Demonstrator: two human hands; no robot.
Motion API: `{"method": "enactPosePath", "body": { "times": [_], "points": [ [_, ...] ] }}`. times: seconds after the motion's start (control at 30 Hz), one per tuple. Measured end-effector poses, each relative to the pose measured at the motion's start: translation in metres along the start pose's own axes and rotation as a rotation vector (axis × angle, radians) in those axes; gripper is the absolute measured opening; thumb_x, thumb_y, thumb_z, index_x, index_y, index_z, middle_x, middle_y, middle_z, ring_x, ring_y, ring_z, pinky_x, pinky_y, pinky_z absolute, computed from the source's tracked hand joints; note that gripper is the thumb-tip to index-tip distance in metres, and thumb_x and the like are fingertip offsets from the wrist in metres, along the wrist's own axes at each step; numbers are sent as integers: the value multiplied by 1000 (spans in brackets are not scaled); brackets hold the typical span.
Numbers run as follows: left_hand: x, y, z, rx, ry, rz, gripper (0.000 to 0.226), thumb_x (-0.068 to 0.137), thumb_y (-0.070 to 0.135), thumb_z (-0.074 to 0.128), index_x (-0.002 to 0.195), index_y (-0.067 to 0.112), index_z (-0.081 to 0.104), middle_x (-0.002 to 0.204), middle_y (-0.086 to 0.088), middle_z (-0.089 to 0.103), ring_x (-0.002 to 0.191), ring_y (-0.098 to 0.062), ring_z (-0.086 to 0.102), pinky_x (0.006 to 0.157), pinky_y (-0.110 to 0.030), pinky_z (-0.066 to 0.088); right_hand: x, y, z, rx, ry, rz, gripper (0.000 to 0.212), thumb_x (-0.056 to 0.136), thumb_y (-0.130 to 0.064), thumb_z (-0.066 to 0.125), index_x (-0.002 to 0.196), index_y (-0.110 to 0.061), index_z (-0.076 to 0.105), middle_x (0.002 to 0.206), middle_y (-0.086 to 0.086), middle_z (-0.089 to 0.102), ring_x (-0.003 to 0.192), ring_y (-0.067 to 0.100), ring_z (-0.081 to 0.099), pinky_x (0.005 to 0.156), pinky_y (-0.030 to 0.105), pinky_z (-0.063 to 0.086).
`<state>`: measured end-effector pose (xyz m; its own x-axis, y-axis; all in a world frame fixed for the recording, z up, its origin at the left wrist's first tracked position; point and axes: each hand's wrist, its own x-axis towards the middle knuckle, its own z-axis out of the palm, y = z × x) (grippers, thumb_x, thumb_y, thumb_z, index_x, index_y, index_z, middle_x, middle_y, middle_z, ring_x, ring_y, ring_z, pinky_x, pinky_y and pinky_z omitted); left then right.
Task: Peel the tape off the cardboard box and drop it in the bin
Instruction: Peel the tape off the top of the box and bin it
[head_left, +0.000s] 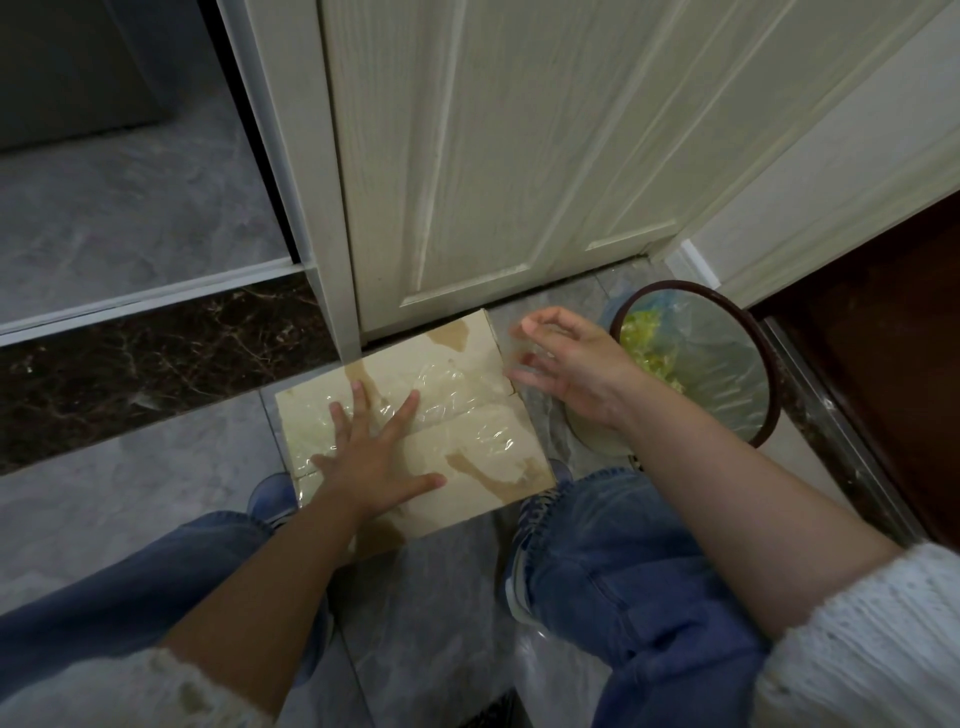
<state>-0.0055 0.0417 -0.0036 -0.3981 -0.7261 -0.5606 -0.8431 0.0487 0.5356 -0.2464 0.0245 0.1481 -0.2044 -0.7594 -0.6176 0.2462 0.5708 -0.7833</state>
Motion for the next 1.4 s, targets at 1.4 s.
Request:
{"method": "enactPosePath", "body": {
  "times": [1.4],
  "points": [
    [-2,6,-3,-5,-15,-27,115,73,73,73,149,63,-13,154,5,-51,148,-38,-36,112,-81,8,2,11,9,-93,-106,-80,35,94,6,59,126,-7,65,120,16,68,101,29,73,82,37,62]
  ]
}}
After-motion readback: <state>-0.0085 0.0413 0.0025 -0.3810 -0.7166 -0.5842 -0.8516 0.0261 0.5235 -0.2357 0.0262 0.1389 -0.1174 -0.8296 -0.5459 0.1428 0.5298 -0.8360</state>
